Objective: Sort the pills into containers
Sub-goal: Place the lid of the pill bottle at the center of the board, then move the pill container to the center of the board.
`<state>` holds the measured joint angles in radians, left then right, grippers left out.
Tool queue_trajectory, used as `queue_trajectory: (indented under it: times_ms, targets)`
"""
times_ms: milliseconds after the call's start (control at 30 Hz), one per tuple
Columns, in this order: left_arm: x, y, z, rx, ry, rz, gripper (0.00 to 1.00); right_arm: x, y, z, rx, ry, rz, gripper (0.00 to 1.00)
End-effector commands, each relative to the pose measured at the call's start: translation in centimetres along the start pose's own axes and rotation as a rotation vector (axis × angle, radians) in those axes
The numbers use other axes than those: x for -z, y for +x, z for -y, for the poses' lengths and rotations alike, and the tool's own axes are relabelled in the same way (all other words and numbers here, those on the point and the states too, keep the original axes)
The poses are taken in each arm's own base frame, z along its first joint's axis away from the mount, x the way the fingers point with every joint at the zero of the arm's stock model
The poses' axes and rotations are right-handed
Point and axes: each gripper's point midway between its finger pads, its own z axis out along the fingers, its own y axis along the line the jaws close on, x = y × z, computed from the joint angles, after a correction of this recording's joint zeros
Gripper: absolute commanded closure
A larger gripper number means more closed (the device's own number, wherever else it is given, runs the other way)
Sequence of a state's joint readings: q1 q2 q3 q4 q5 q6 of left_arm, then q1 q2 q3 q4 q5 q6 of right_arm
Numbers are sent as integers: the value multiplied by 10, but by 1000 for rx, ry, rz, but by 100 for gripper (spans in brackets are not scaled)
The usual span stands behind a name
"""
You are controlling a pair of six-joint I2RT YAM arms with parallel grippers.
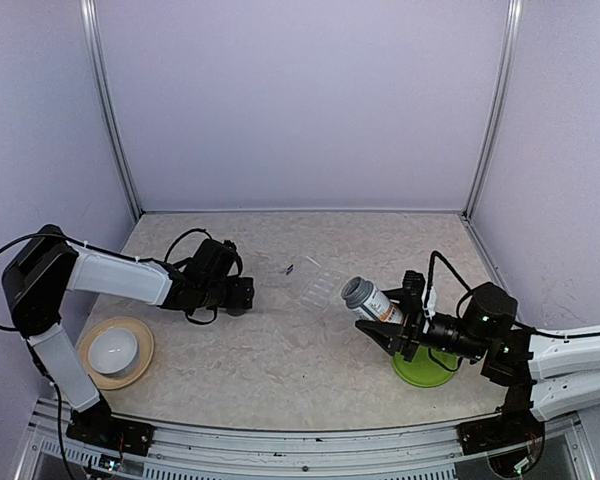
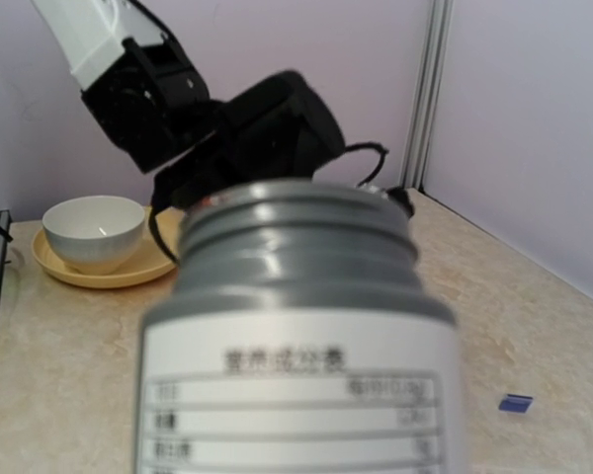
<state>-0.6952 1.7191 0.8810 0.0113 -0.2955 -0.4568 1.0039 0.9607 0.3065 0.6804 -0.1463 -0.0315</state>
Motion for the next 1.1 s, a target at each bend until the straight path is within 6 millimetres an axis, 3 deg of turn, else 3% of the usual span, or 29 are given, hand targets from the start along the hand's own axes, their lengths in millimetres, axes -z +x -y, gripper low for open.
queue_trajectory:
  times_ms: [0,200,333,600,1067]
  targets:
    - [7,-35,11,-11,17,60,14,-1,-4,0,-9,-6,25,100]
    - [1,-60,37,-46,99,86,12,-1,-7,-1,-12,-12,28,100]
    - [-4,-71,71,-75,249,91,12,-1,-10,0,-12,-9,29,100]
    - [-22,-72,114,-77,448,52,13,1,-17,0,-18,-10,37,100]
    - [-51,-59,117,-68,477,16,12,7,-23,-1,-28,-16,50,100]
